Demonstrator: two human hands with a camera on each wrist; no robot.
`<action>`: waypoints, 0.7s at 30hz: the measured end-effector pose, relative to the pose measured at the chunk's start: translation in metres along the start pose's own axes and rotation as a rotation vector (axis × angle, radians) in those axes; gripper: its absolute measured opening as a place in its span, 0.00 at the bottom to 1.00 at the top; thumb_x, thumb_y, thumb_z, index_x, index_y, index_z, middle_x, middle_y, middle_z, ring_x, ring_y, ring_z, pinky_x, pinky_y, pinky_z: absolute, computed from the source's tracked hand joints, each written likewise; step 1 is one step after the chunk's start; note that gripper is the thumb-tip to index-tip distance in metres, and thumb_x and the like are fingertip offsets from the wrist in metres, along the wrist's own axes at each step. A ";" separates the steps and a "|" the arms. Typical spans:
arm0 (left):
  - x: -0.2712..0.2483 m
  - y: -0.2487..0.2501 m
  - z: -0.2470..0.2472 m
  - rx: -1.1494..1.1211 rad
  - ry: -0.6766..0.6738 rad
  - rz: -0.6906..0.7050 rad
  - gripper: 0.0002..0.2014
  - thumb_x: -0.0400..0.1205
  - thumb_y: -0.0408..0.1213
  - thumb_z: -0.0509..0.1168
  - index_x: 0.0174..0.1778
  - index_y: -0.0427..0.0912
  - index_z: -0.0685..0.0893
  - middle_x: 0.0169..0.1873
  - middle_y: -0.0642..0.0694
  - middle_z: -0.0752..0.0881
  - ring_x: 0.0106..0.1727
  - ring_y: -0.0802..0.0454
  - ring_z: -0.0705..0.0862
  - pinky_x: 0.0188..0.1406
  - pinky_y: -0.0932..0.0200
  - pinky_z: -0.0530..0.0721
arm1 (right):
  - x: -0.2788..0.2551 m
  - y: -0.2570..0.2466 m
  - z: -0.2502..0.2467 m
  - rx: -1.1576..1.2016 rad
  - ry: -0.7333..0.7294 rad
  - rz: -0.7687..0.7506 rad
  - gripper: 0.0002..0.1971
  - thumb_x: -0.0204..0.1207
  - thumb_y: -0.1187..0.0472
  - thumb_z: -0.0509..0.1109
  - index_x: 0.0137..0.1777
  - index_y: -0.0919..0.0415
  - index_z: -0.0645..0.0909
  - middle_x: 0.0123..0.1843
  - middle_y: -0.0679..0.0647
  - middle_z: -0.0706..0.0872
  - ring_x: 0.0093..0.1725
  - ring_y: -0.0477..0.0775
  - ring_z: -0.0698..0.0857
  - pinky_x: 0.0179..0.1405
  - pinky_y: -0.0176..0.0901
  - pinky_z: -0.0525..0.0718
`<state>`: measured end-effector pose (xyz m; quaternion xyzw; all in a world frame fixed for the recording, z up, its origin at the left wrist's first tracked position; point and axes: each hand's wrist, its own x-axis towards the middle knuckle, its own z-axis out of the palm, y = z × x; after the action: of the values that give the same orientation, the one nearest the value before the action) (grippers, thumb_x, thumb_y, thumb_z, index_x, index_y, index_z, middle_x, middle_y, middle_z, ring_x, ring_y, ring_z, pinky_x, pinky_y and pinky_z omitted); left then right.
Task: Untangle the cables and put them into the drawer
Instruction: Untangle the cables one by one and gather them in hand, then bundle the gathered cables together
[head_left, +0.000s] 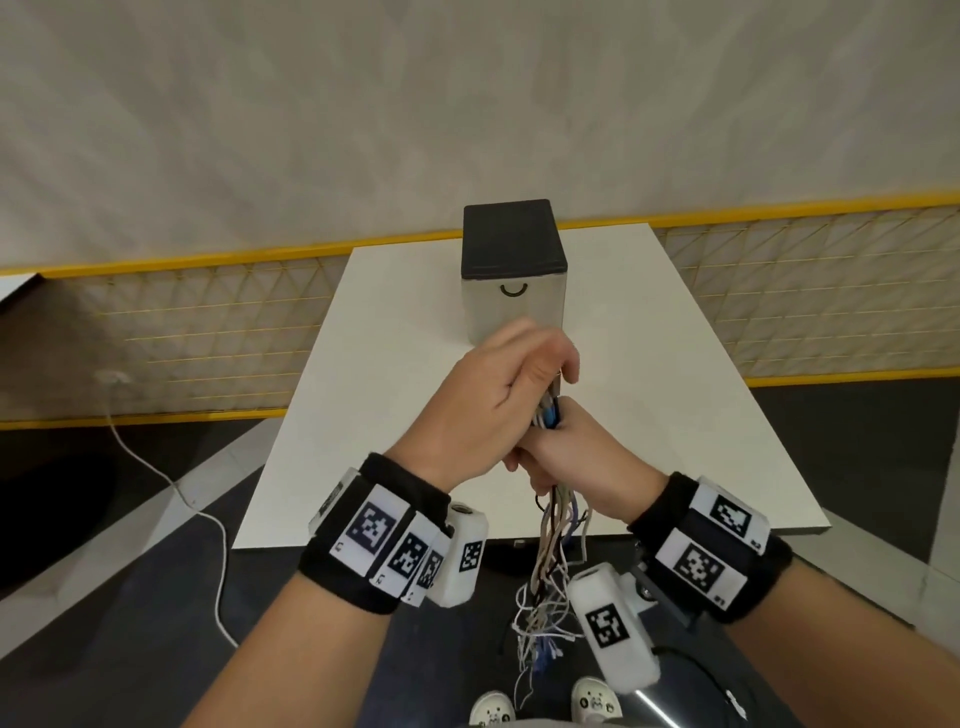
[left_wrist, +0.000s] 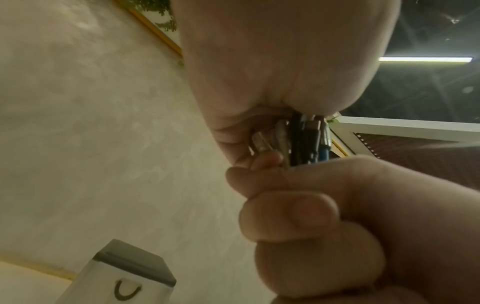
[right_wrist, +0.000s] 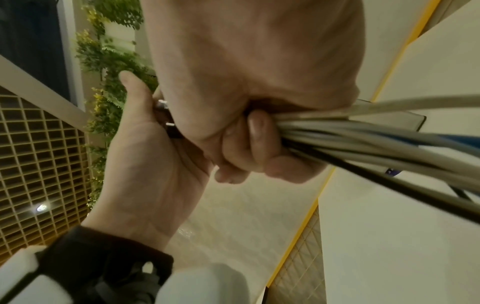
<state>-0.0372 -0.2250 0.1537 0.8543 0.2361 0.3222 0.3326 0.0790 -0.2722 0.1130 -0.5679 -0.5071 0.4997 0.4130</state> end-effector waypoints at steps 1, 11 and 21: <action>0.001 0.001 0.001 -0.001 0.008 0.016 0.24 0.88 0.56 0.51 0.45 0.42 0.83 0.44 0.49 0.78 0.47 0.52 0.80 0.46 0.54 0.82 | 0.000 -0.002 -0.001 -0.005 0.007 -0.008 0.17 0.76 0.67 0.62 0.24 0.61 0.76 0.28 0.65 0.73 0.21 0.51 0.68 0.20 0.35 0.73; 0.009 -0.003 0.008 -0.076 0.251 -0.096 0.12 0.83 0.32 0.67 0.35 0.35 0.76 0.28 0.49 0.74 0.31 0.59 0.73 0.30 0.66 0.73 | 0.000 0.003 -0.005 -0.032 -0.010 -0.101 0.14 0.77 0.63 0.69 0.31 0.59 0.73 0.22 0.52 0.74 0.21 0.49 0.73 0.27 0.41 0.74; -0.003 -0.044 -0.024 0.306 0.388 -0.221 0.20 0.79 0.46 0.74 0.67 0.51 0.81 0.65 0.48 0.74 0.68 0.57 0.74 0.68 0.63 0.76 | 0.007 0.020 -0.025 -0.503 -0.050 -0.166 0.19 0.84 0.50 0.59 0.31 0.53 0.66 0.25 0.47 0.68 0.20 0.42 0.69 0.23 0.31 0.67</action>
<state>-0.0644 -0.1872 0.1347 0.7859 0.4330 0.4023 0.1815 0.1073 -0.2673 0.0964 -0.5968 -0.6703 0.3361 0.2856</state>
